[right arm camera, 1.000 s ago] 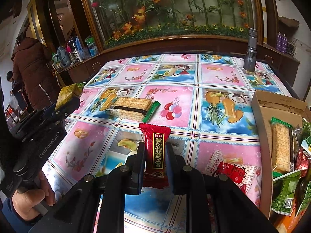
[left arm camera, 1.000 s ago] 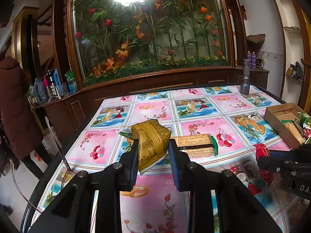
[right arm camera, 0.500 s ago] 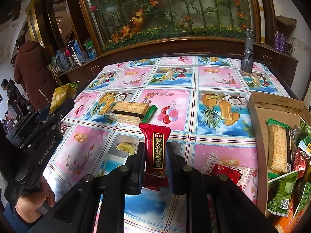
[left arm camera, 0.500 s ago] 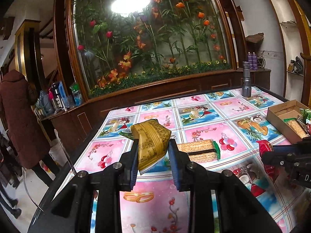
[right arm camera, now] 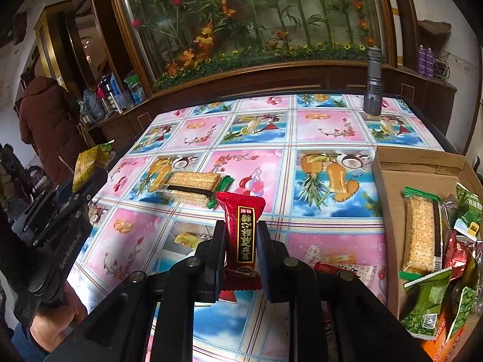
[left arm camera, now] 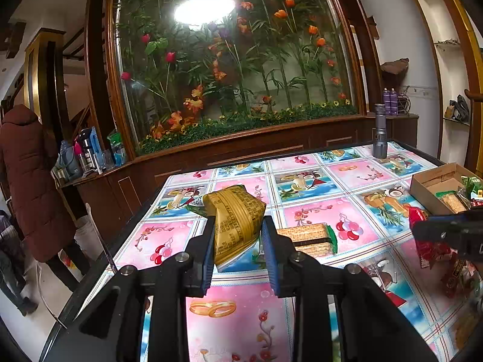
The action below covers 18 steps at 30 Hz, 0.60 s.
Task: Organize snacks
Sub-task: 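Lift the yellow foil bag and red candy packet off the table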
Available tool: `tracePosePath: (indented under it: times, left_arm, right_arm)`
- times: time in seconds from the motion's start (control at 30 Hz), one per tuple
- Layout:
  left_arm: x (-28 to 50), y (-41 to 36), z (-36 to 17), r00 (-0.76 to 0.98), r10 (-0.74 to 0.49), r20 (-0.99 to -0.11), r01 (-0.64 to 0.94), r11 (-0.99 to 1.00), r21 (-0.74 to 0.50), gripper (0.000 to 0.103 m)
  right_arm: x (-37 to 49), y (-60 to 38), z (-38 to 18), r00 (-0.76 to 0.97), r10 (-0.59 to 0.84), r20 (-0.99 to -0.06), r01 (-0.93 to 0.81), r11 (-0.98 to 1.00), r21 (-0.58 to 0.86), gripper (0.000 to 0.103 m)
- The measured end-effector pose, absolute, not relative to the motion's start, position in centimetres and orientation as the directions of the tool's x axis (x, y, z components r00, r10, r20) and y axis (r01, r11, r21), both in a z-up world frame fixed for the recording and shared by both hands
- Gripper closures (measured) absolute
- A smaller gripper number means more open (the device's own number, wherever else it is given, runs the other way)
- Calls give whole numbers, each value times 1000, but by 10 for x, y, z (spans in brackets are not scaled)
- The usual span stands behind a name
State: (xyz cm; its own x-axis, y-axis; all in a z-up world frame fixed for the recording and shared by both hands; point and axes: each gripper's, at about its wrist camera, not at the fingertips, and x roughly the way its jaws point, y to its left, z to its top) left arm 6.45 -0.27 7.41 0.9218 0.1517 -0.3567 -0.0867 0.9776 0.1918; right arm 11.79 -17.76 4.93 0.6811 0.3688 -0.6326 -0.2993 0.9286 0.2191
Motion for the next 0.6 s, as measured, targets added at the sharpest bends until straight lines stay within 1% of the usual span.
tracePosePath:
  times: [0.27,0.6]
  left_arm:
    - [63,-2,76,924,137,-356,-75,980,183,75]
    - [61,-3,78,929,131,-347,-71,981,180,75]
  right_arm:
    - [119,-204,64,717,362,-596,-252,932,262,82]
    - [123,-253,77,769,311,-559,-146,936,319,82]
